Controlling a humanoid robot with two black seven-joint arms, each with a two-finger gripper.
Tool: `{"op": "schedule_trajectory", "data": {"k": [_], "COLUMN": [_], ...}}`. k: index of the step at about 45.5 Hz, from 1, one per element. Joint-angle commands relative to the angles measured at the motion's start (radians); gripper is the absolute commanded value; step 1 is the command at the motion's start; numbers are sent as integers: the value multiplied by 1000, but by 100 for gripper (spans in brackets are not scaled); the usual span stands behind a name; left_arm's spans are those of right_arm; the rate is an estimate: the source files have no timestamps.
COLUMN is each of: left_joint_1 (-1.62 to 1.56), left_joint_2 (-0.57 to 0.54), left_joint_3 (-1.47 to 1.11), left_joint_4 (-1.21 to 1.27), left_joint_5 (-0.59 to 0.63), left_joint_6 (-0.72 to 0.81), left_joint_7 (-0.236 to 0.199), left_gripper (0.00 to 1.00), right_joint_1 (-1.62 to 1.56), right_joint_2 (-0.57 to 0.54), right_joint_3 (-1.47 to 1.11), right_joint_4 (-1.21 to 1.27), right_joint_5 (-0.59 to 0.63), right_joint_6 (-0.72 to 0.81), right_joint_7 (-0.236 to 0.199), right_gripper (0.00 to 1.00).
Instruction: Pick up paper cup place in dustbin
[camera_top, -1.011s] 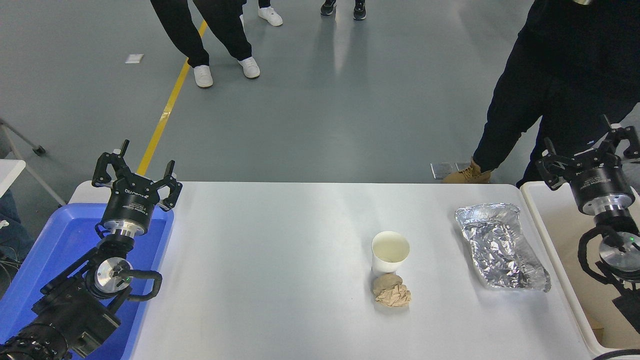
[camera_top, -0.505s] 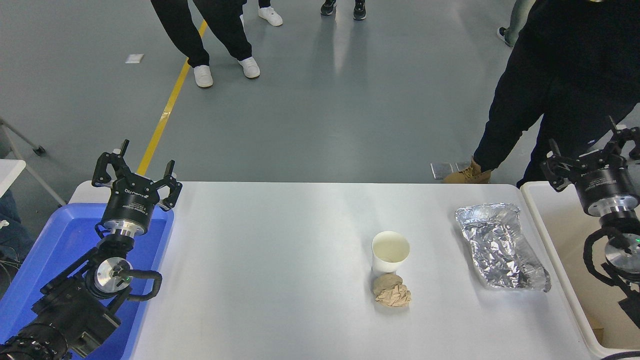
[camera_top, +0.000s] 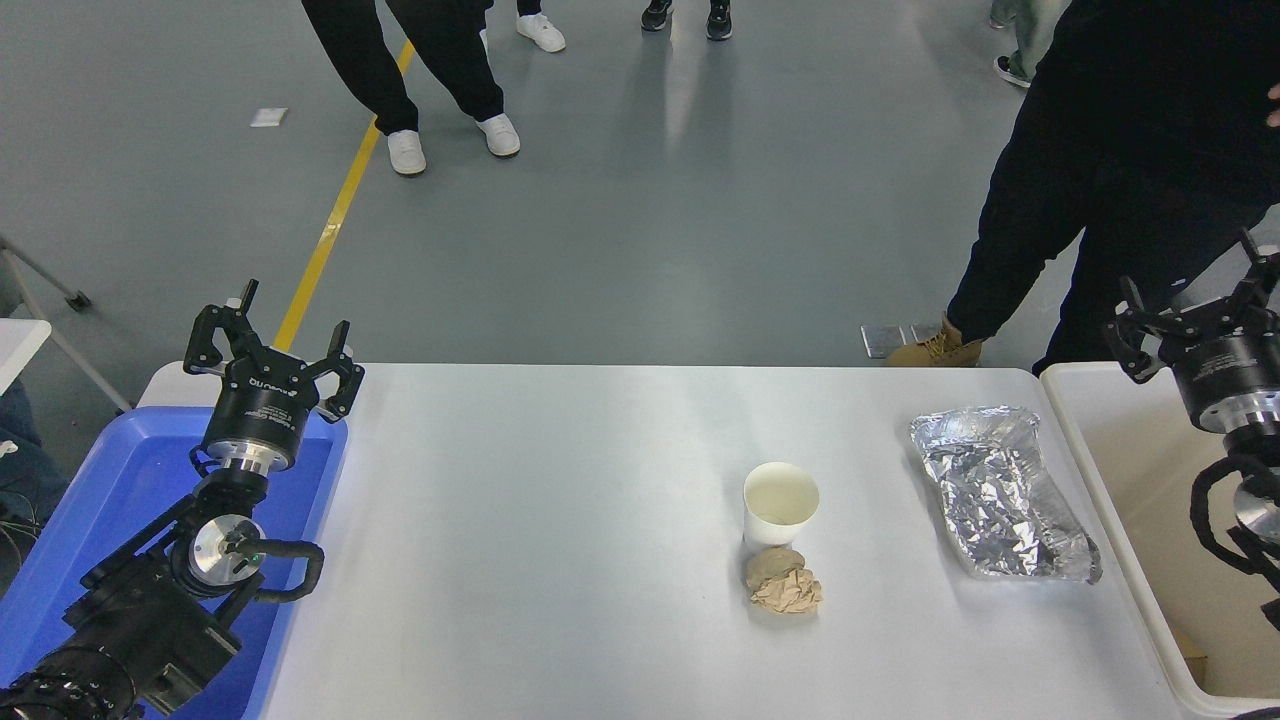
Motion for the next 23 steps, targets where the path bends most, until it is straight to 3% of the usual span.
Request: {"op": "schedule_trajectory", "data": {"k": [1, 23], "left_joint_1": [0, 0], "left_joint_2": [0, 0], "left_joint_3": [0, 0], "left_joint_4": [0, 0], "left_joint_5": [0, 0], "left_joint_6": [1, 0], "left_joint_7": [0, 0], "left_gripper": [98, 98], "right_joint_1": [7, 39], "right_joint_2": [-1, -47], "right_joint_3": [-21, -56], "right_joint_4": [1, 2], "right_joint_5": [0, 0], "right_joint_6": [-2, -5], "right_joint_7": [1, -2], "right_gripper": [100, 100]}}
